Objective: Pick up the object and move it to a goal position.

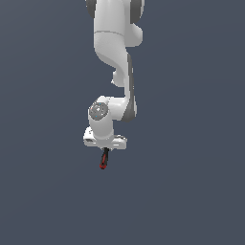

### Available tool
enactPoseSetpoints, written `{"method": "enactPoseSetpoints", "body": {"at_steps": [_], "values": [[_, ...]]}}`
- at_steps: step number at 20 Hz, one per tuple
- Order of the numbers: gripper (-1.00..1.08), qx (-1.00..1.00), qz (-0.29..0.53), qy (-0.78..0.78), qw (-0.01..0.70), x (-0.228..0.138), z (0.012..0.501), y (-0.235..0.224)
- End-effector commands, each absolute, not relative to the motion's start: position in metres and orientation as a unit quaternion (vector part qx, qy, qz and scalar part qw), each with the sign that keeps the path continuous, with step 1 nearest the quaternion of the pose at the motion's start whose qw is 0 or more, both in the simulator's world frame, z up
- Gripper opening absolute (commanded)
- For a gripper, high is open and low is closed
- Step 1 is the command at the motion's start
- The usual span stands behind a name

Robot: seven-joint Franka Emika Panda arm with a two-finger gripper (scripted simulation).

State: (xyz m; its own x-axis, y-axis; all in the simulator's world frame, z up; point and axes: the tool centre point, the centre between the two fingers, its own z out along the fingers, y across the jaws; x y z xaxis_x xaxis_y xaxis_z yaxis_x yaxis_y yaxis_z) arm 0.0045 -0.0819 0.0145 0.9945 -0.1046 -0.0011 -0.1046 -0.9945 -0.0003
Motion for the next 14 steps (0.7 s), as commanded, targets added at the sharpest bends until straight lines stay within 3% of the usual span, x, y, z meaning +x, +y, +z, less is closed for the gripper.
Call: {"method": "enactPoseSetpoints", "body": {"at_steps": [1,8,14], "values": [[-1.00,-0.999,0.000,0.052,0.000,0.005,0.014,-0.082],[-1.00,-0.999,0.000,0.052,0.000,0.005,0.019,-0.076],[-1.00,-0.999,0.000,0.052,0.000,0.005,0.040,-0.043]]}}
